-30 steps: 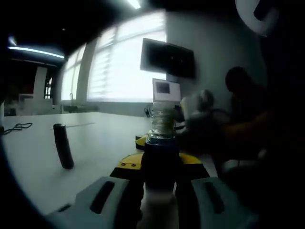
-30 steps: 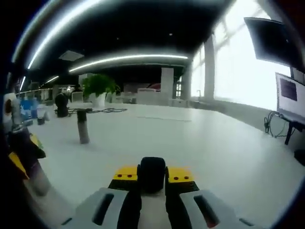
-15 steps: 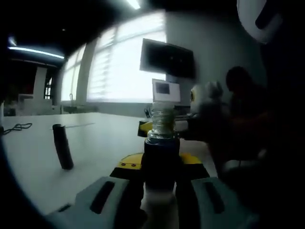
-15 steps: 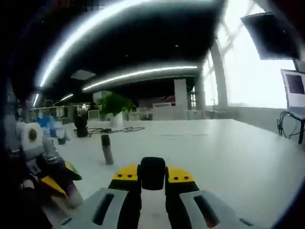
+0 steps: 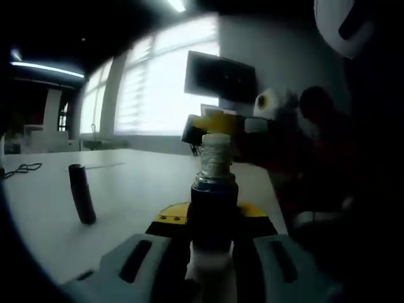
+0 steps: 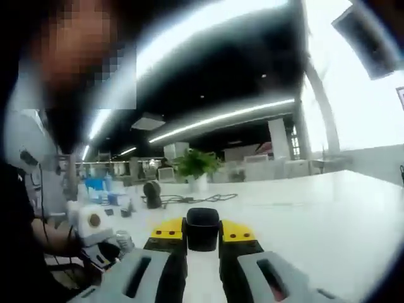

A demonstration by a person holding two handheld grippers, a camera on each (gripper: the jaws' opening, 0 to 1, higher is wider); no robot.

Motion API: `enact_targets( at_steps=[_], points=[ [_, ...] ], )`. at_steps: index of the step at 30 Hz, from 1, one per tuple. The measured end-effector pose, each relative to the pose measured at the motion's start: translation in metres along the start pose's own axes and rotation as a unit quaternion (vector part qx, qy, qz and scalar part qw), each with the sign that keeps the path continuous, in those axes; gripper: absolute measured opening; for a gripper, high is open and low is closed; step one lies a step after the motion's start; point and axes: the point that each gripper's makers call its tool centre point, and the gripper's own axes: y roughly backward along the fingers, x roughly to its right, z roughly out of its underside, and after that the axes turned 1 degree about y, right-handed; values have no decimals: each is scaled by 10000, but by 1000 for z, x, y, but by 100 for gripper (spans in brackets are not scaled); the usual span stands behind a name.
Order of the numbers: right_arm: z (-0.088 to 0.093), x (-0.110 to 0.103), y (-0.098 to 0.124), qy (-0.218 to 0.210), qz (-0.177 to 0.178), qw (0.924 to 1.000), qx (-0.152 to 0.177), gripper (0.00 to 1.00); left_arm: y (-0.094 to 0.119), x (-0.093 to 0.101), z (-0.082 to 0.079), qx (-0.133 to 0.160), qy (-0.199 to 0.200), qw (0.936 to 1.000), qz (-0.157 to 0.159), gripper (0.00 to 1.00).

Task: Pick up cosmetic bottle twist off cap place on table pick up cap screw tight cap place on table

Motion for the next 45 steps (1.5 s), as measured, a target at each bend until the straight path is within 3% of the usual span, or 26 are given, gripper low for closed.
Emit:
enact_targets(
  at_steps=[2,4,12,20,24,36,45],
  points=[
    [-6,-10,1,-124,-302,9994,154,12,0,0,0,-1,2,10000,-2,15],
    [-7,-20,1,69,-539,9984,126,12,0,0,0,-1,-1,10000,-3,15],
    [-17,-47,-2,-97,-1267,9917,180,12,0,0,0,2,-4,10000,1,15],
    [-11,-71,-8,250,-2065,9780,-169,12,0,0,0,3,-3,10000,6,15],
    [-10,-82,-8,158,-2533,9668,-287,12,0,0,0,2,11,10000,12,15],
    [3,-94,-7,510,-3356,9379,-711,12,0,2,0,-13,33,10000,30,15],
    [3,-92,-12,503,-3675,9256,-750,12,-1,2,0,-17,57,10000,41,15]
  ],
)
